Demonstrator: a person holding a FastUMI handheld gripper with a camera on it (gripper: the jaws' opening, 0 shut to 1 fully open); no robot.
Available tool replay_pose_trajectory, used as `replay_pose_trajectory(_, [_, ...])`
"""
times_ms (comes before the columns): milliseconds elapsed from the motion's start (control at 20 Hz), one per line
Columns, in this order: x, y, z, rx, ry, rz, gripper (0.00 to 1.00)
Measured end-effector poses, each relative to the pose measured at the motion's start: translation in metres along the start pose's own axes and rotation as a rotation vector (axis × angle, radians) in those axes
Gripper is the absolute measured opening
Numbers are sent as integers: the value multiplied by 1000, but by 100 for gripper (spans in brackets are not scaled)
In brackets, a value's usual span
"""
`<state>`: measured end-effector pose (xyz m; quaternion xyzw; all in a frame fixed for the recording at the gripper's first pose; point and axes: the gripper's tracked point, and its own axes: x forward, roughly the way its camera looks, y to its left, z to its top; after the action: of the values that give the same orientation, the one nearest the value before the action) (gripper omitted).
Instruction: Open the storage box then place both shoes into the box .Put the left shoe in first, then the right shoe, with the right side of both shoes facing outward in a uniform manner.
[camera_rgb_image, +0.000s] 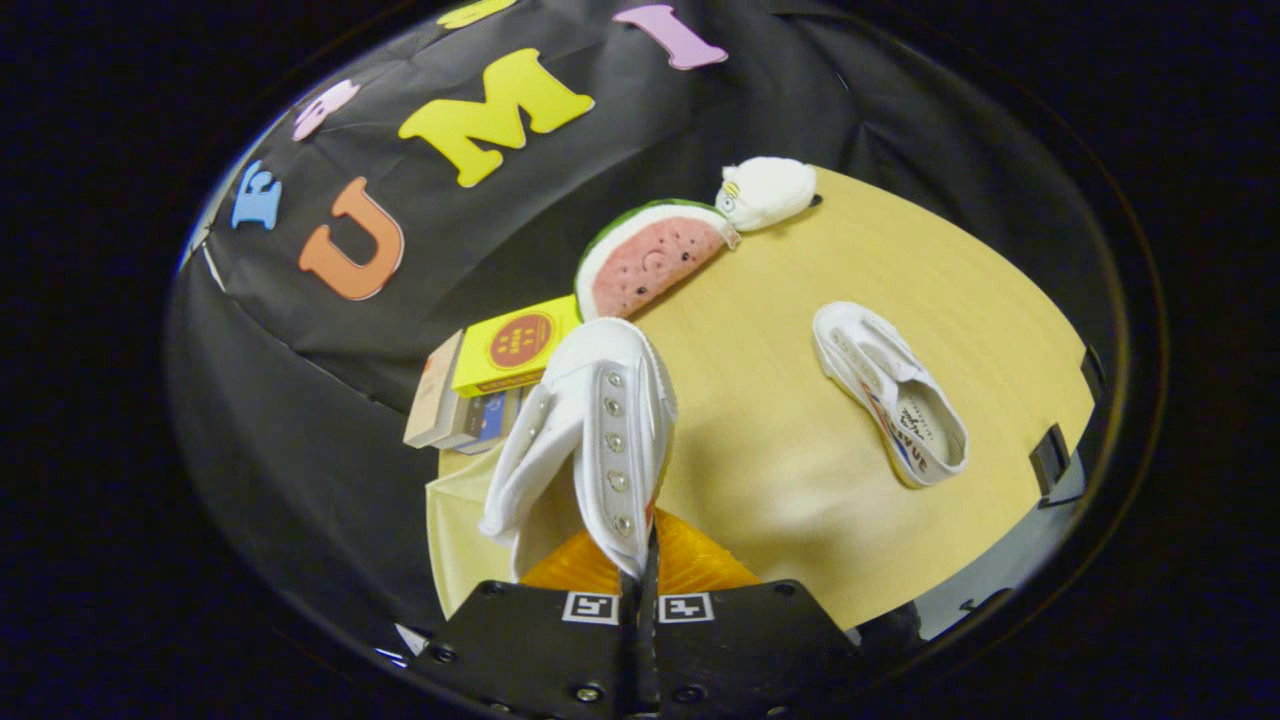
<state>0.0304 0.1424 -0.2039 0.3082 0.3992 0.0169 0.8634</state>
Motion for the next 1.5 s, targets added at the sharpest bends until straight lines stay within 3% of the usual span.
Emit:
replay_pose_trajectory(300, [-1, 105, -46, -64, -4, 65, 0])
replay_pose_trajectory(550, [32, 151, -94, -101, 28, 71, 0])
replay_pose_trajectory(800, [69, 148, -131, -58, 80, 36, 0])
replay_pose_trajectory(1500, [68, 131, -124, 149, 32, 21, 0])
